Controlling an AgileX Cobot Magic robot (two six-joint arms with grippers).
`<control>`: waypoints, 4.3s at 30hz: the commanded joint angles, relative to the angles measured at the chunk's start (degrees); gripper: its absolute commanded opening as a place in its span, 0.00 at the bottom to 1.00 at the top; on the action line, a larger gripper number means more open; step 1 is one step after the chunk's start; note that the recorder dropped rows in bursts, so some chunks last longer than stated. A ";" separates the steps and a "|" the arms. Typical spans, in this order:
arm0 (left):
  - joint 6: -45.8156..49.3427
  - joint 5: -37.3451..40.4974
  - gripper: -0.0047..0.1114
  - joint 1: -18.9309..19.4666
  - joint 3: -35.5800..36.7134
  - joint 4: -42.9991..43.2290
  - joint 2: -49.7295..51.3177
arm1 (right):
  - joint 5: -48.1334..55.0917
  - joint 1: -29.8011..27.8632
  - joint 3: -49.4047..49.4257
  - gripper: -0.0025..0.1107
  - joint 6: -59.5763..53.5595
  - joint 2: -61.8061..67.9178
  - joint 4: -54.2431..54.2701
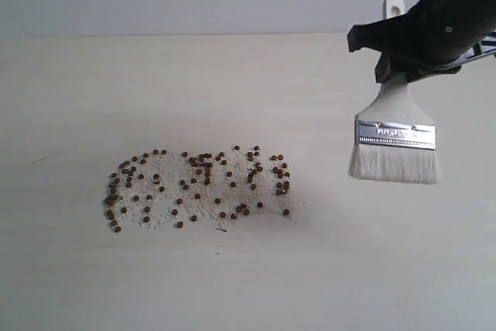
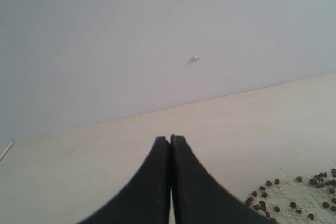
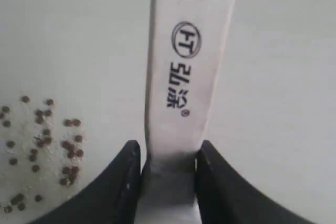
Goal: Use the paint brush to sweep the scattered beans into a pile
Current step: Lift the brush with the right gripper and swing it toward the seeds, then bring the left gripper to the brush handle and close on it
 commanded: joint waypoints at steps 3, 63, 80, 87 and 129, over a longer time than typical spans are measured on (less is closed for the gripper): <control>-0.21 0.02 0.04 0.15 0.17 0.11 -0.39 | -8.92 0.02 9.22 0.02 -1.68 -15.19 -0.24; -29.74 -26.26 0.04 0.15 0.17 -2.92 -0.39 | -25.75 8.70 22.52 0.02 -38.16 -29.59 30.24; -55.19 -18.67 0.04 -1.66 -6.56 21.45 12.71 | -28.46 8.70 22.52 0.02 -37.40 -29.40 30.87; -97.71 -38.90 0.04 -5.65 -20.61 74.19 36.48 | -28.93 8.70 22.52 0.02 -37.32 -27.43 30.87; -28.13 -54.49 0.58 -20.73 -28.46 45.65 78.37 | -57.25 26.02 20.75 0.02 -37.60 -12.78 34.85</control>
